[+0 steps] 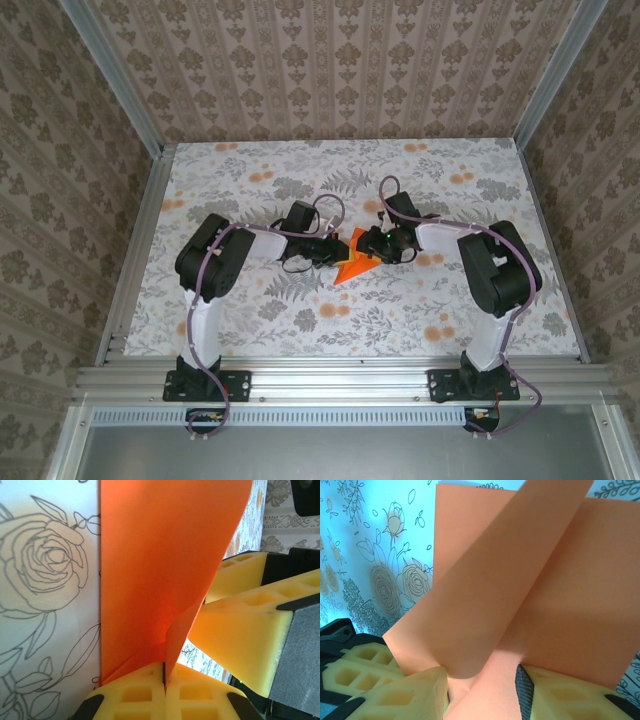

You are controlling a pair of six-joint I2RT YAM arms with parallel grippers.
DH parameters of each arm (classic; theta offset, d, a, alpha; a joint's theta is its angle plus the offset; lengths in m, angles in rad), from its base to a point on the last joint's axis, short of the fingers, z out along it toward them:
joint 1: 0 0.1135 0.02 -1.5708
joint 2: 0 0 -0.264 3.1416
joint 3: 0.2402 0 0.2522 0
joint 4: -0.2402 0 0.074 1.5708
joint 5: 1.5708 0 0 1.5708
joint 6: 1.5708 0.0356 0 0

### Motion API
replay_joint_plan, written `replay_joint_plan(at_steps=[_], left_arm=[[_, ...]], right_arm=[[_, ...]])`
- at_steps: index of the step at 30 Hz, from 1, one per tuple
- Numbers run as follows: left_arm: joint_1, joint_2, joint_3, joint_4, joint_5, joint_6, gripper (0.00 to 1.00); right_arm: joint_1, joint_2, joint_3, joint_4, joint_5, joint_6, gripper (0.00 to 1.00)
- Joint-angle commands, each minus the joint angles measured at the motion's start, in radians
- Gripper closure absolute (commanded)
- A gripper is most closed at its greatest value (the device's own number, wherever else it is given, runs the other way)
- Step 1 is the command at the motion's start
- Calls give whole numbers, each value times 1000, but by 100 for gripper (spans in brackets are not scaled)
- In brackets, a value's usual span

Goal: Fold a paper plane with a square sheet of paper (pick it up from the middle)
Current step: Fourth fold the wing at the center of the table.

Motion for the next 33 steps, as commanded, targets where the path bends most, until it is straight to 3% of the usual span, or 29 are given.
replay_joint_plan(at_steps=[1,6,11,15,33], left_arm=[[-2,15,16,-18,8,29,93],[-2,4,10,-4,2,26,87],[-2,-32,-17,37,-5,22,73],[-2,-66,-57,79,-20,19,68],[-54,-191,-145,15,-225,162,66]], right_arm=[[-2,40,23,-39,60,36,55],[-1,58,26,-110,132,63,55],[0,76,43,-198,203,77,56],[1,98,63,-257,240,95,56],[8,139,87,-300,260,132,53]])
